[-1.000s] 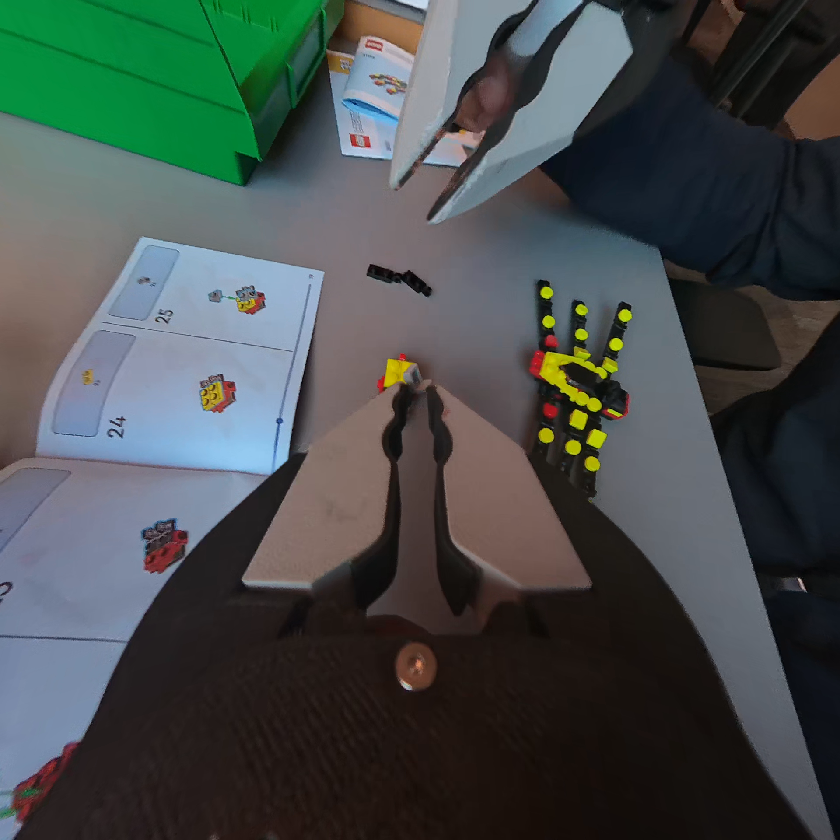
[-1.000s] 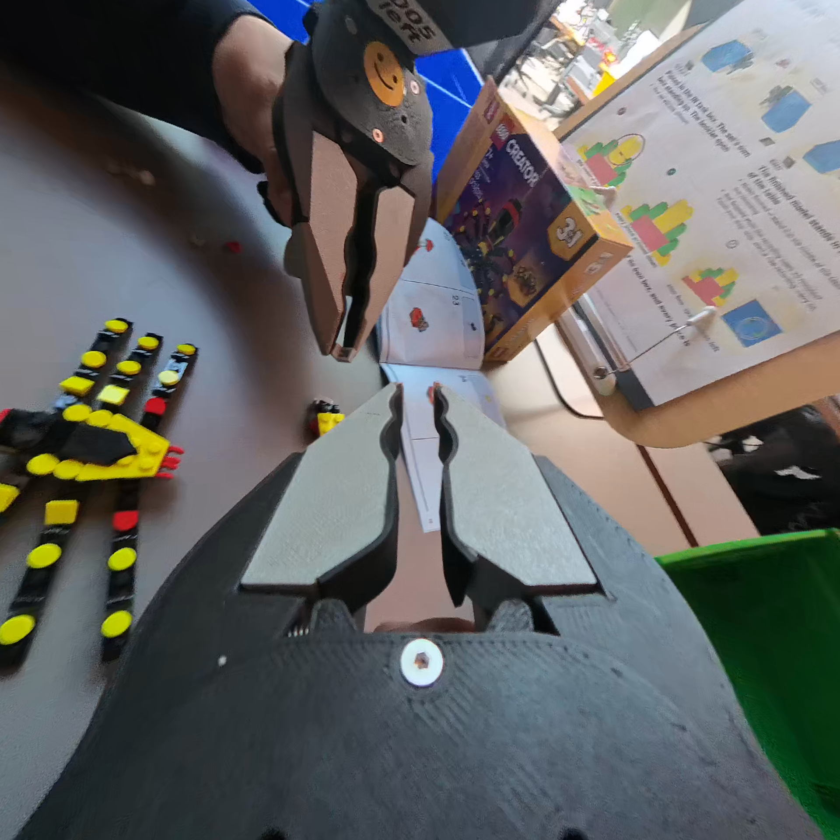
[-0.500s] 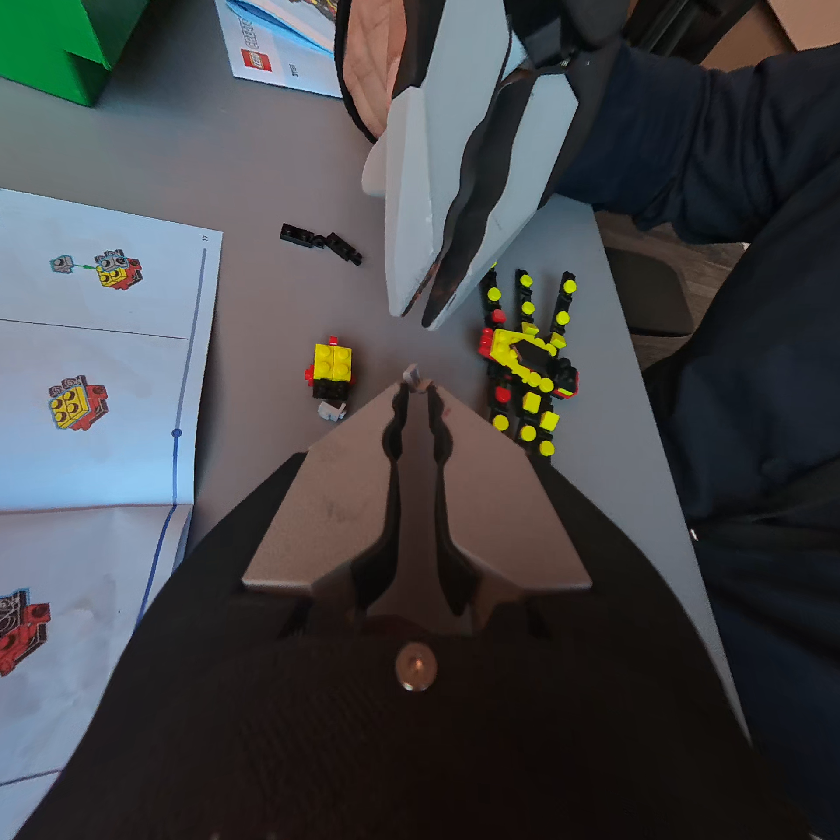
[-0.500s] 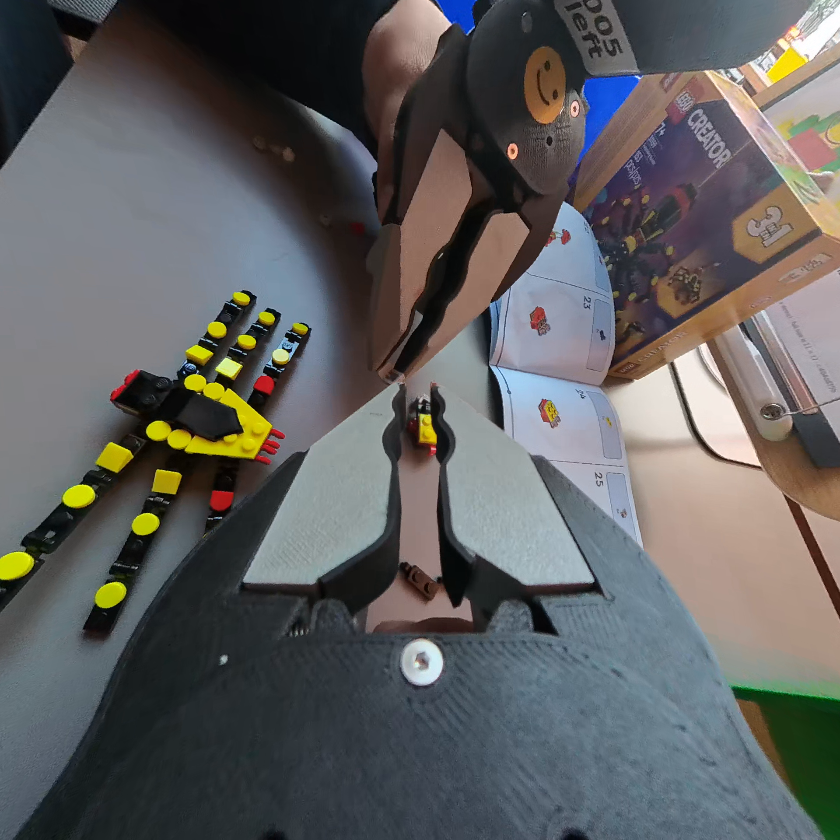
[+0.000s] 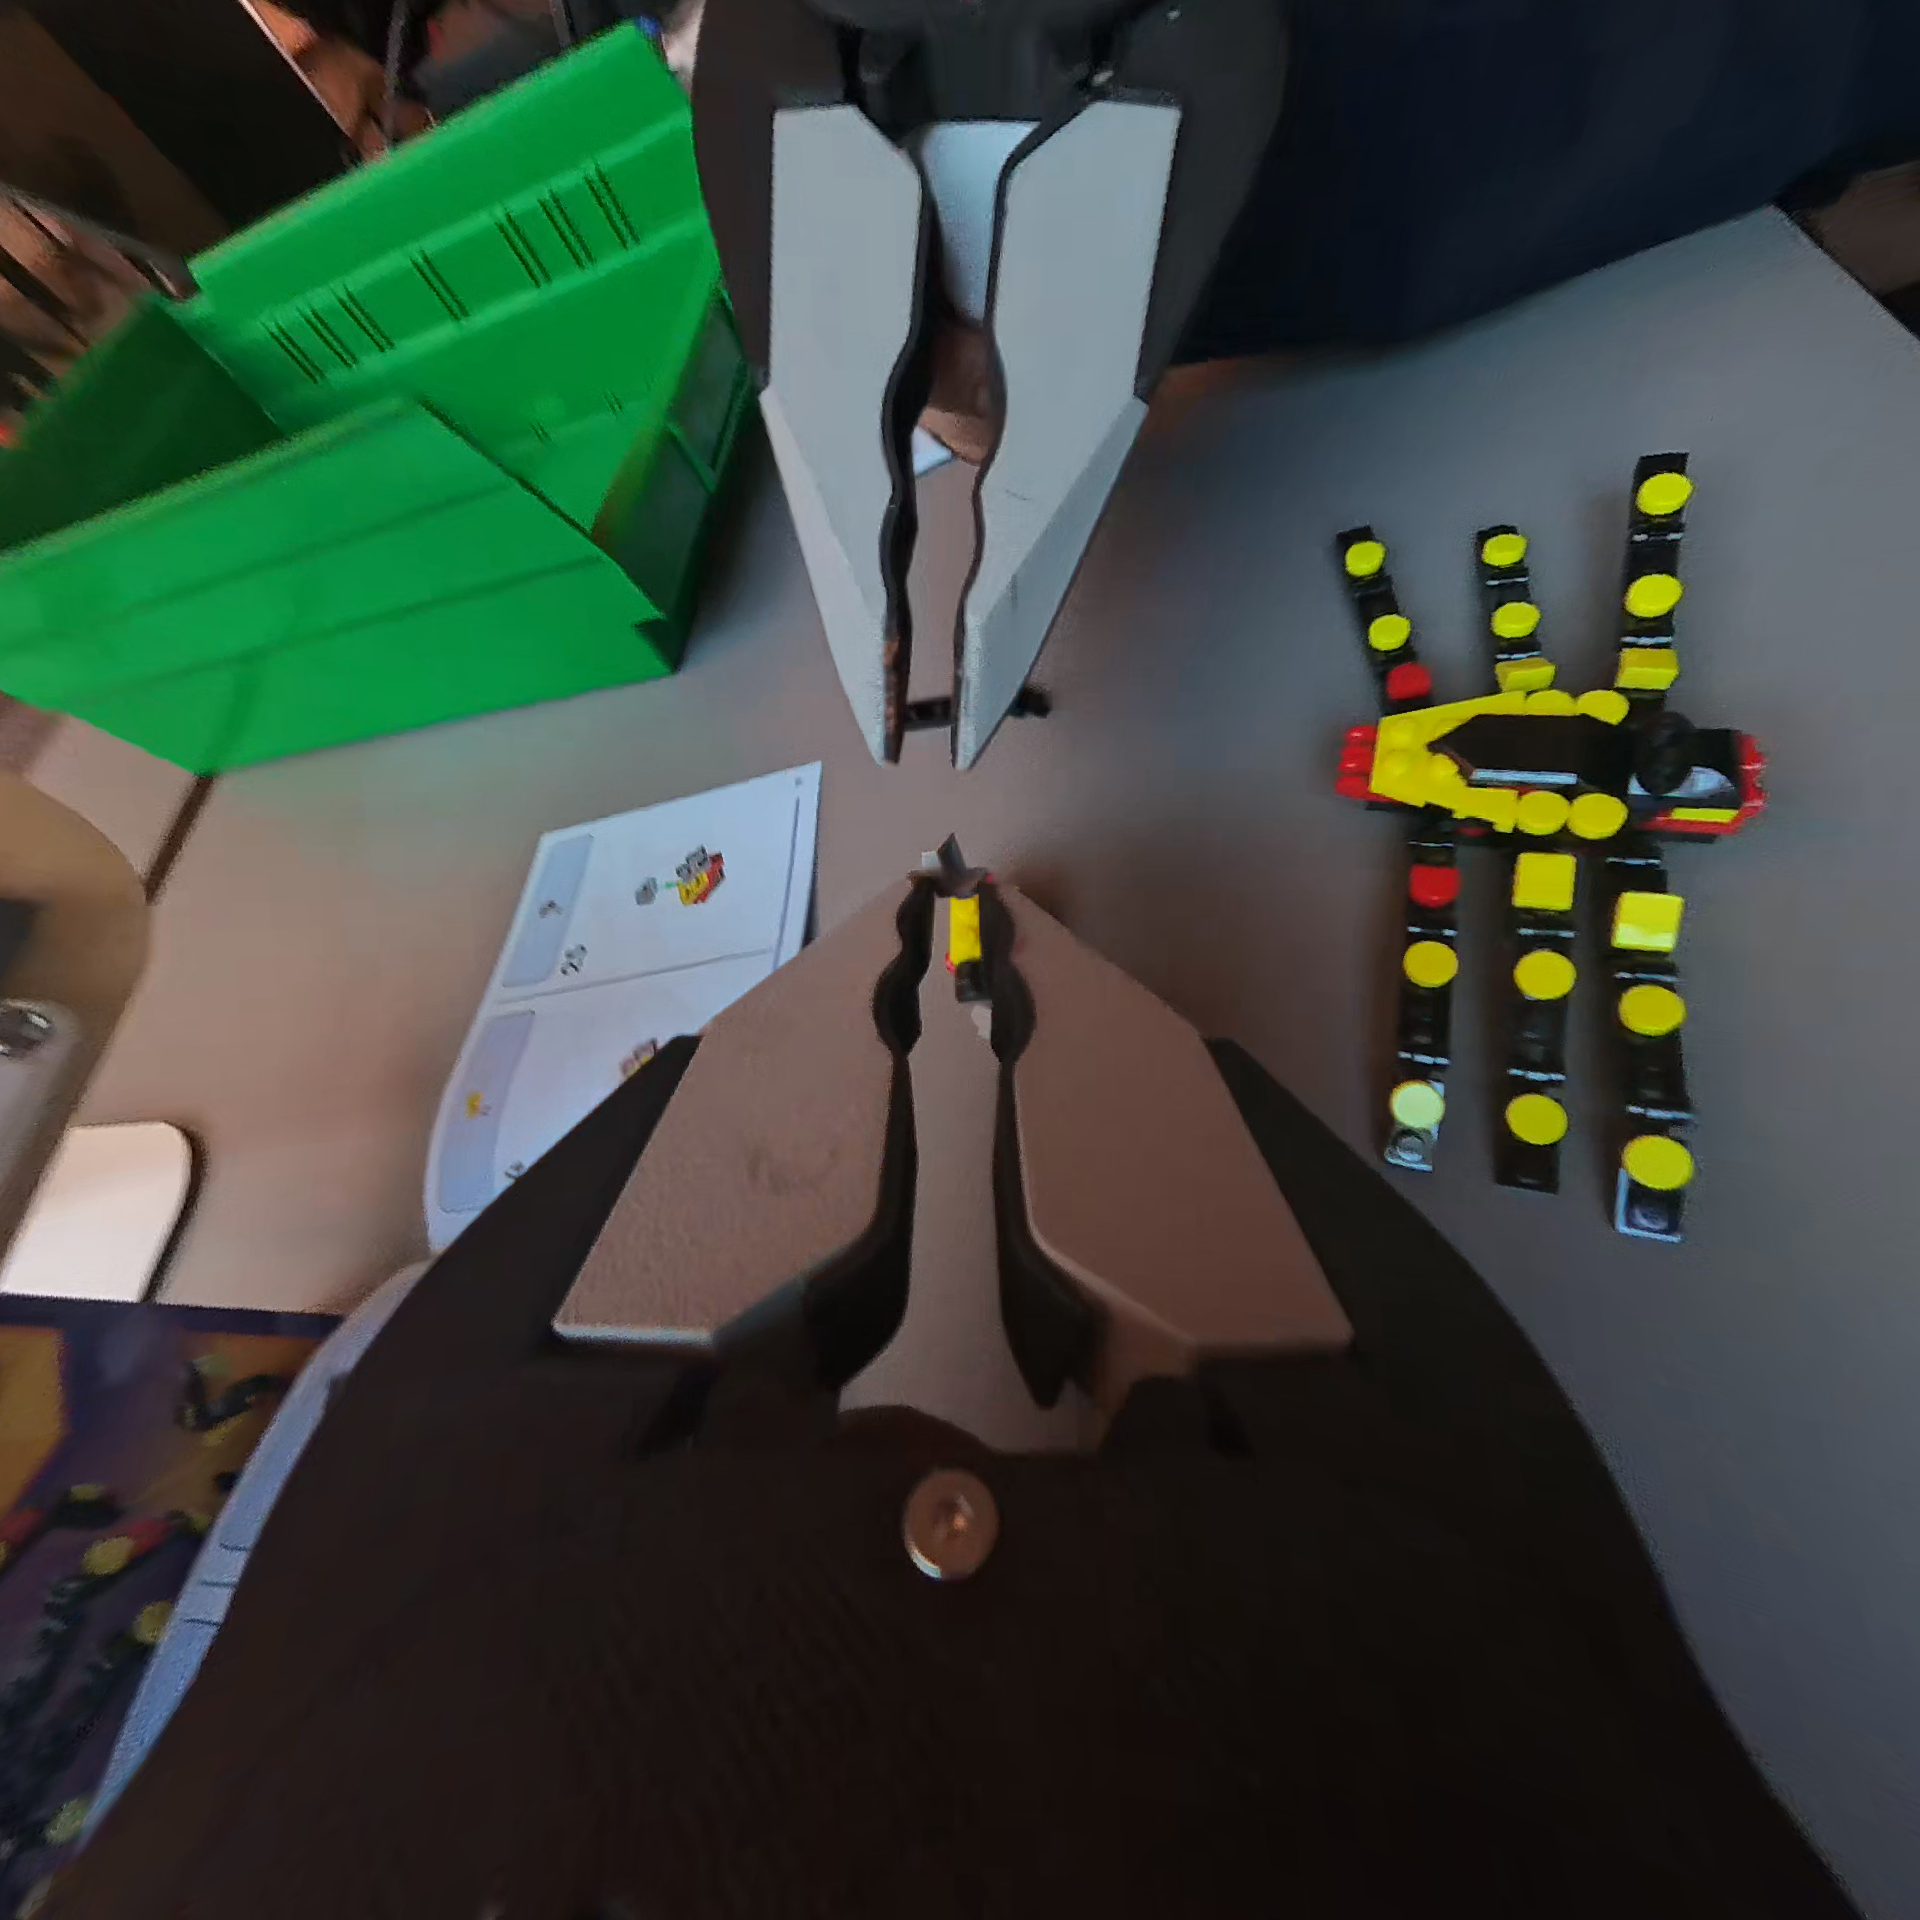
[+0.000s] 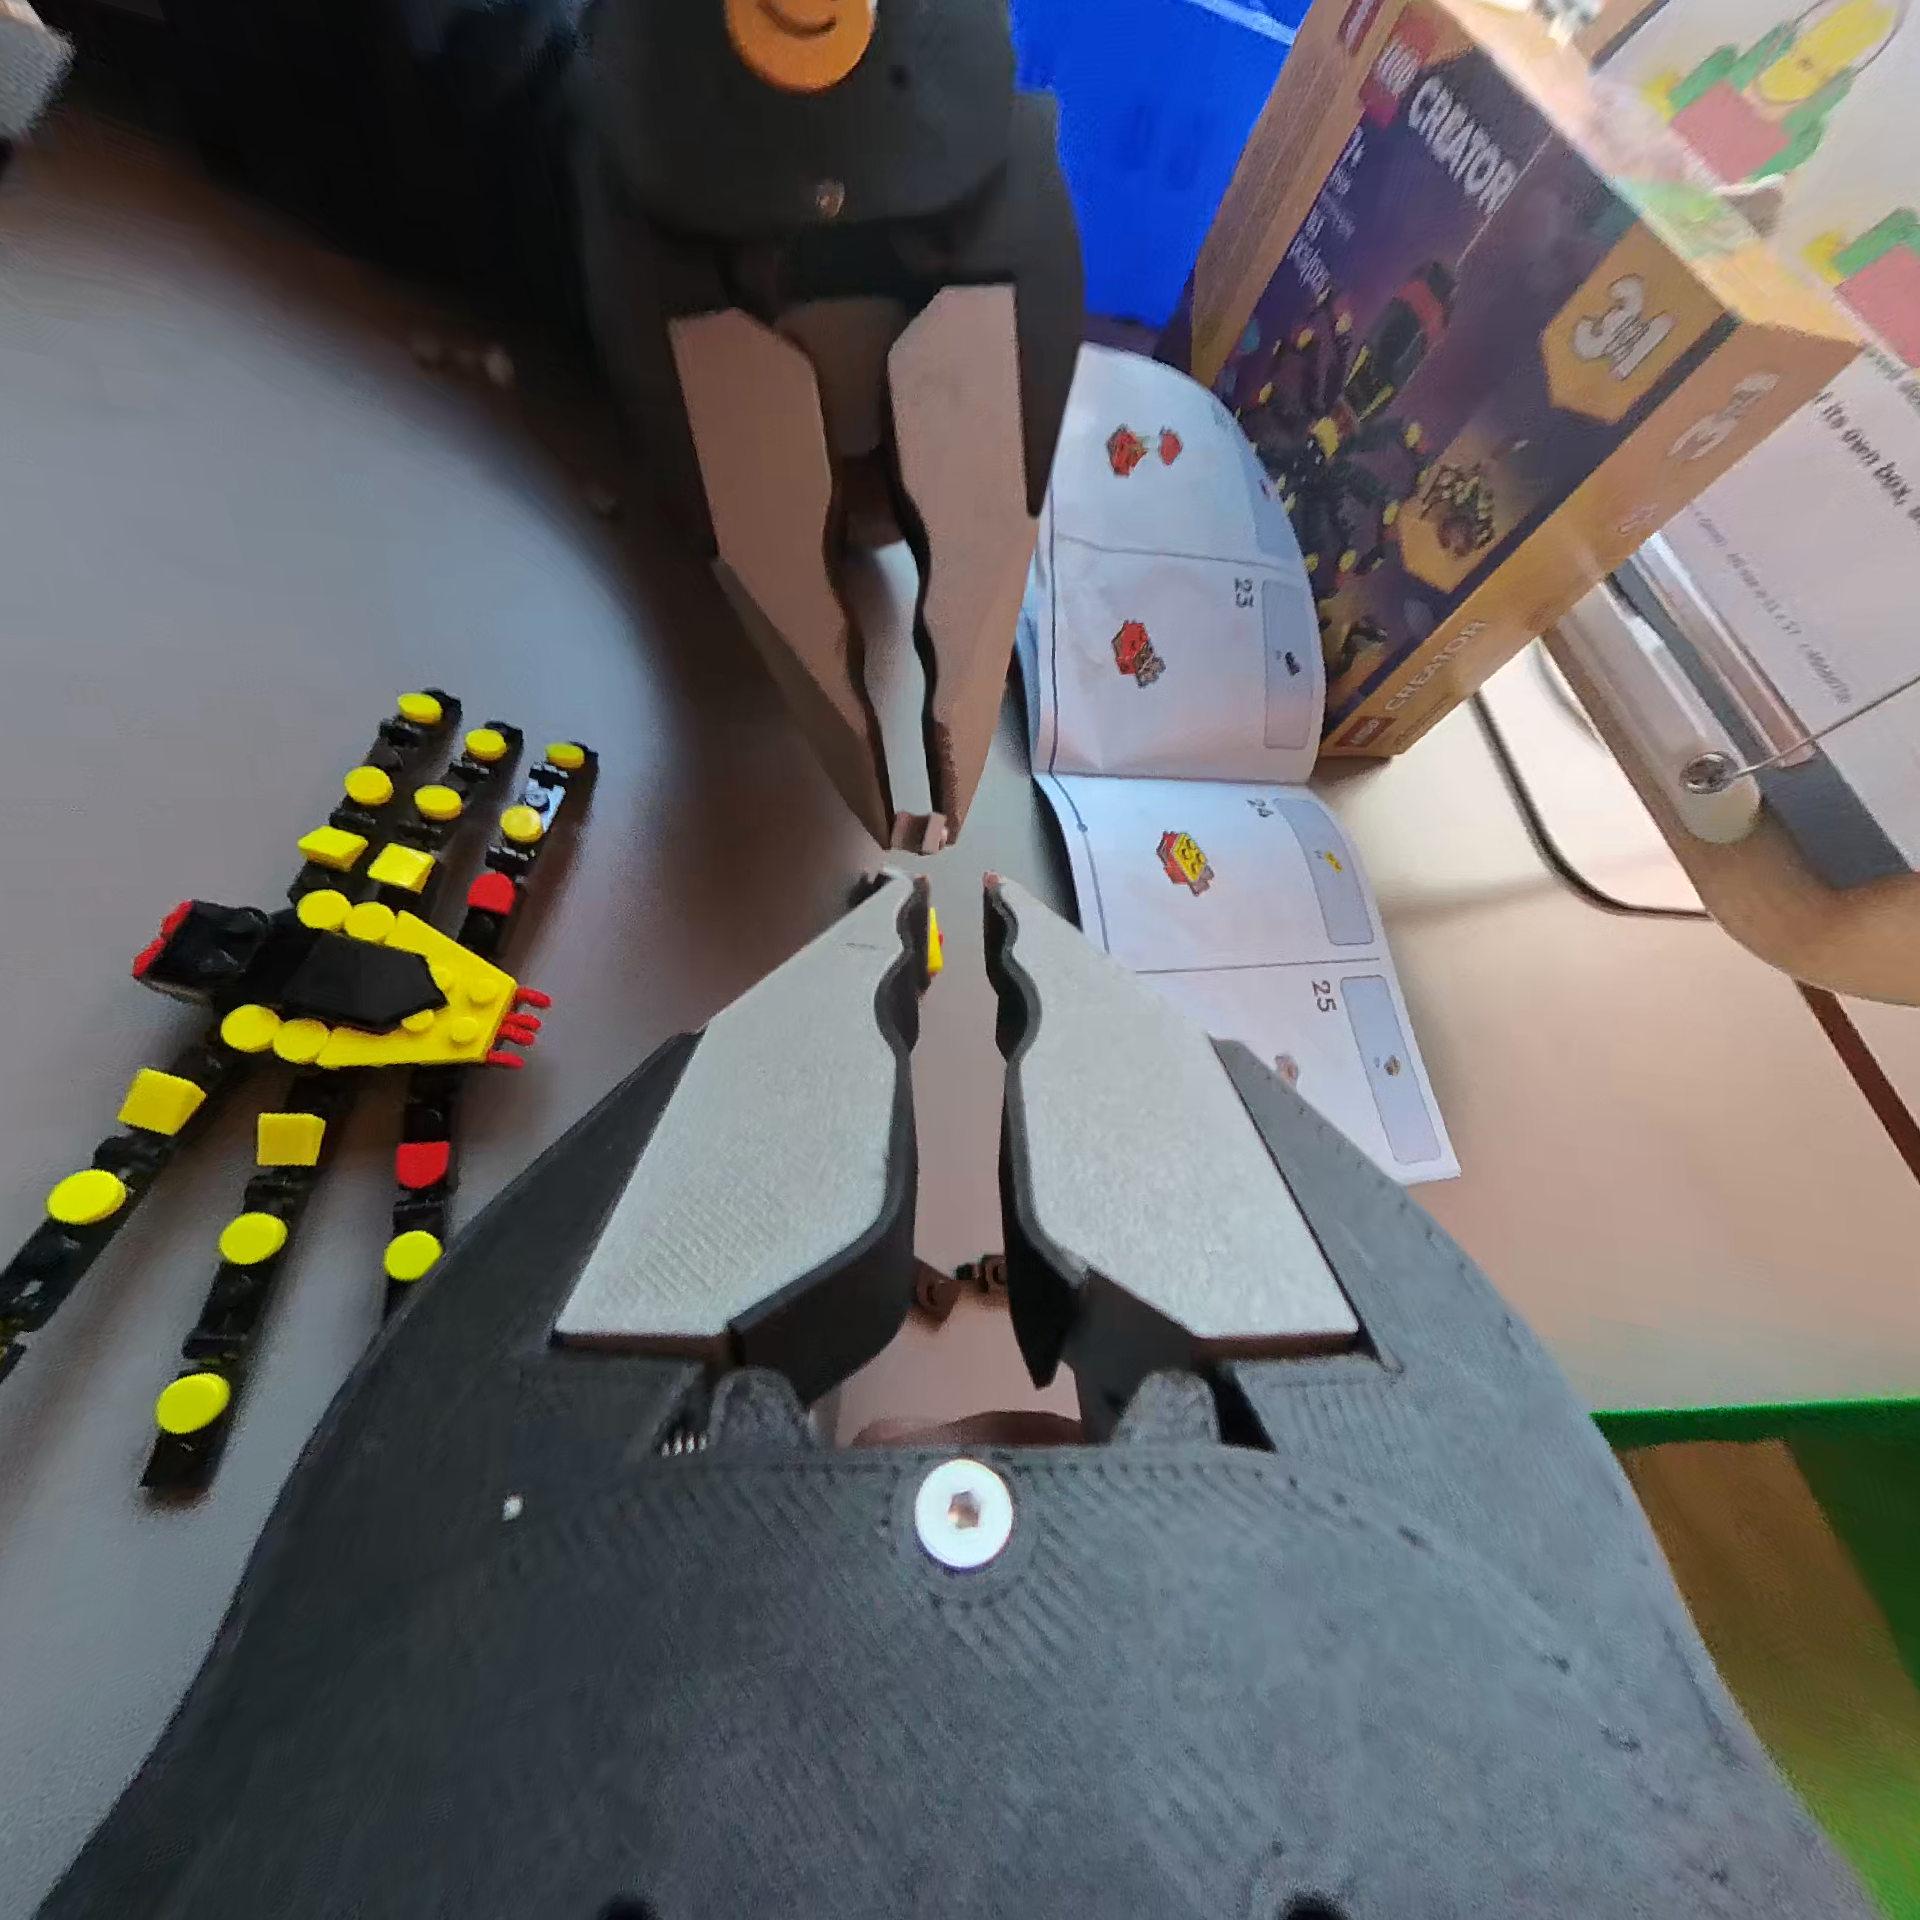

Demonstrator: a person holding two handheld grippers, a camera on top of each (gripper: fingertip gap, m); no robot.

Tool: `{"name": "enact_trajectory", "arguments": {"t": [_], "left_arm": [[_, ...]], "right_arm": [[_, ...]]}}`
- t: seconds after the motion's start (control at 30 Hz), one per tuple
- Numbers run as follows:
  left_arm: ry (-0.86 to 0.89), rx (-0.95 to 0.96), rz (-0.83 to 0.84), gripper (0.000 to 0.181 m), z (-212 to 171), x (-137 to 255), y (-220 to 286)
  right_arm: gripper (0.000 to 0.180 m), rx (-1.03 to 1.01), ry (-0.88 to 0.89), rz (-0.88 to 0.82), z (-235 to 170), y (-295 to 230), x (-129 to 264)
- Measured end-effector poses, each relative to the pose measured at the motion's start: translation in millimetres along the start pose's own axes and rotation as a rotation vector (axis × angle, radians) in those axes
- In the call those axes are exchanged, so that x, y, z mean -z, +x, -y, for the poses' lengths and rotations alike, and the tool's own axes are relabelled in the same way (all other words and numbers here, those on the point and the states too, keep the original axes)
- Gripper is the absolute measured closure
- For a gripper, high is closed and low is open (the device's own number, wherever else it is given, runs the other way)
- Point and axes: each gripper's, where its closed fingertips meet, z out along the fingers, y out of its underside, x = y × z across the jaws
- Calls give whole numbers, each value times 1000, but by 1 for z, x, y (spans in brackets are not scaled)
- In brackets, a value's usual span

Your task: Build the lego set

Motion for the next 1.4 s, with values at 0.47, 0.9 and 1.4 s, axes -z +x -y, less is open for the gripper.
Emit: {"name": "enact_trajectory", "arguments": {"t": [0.47, 0.9, 1.4], "left_arm": [[65, -197, 105, 176, 18, 3, 4], [56, -173, 106, 176, 19, 4, 4], [123, 50, -11, 173, 26, 10, 3]], "right_arm": [[175, 50, 64, -19, 19, -6, 3], [178, 69, 26, -18, 13, -9, -4], [178, 91, 112, -50, 24, -5, 2]]}}
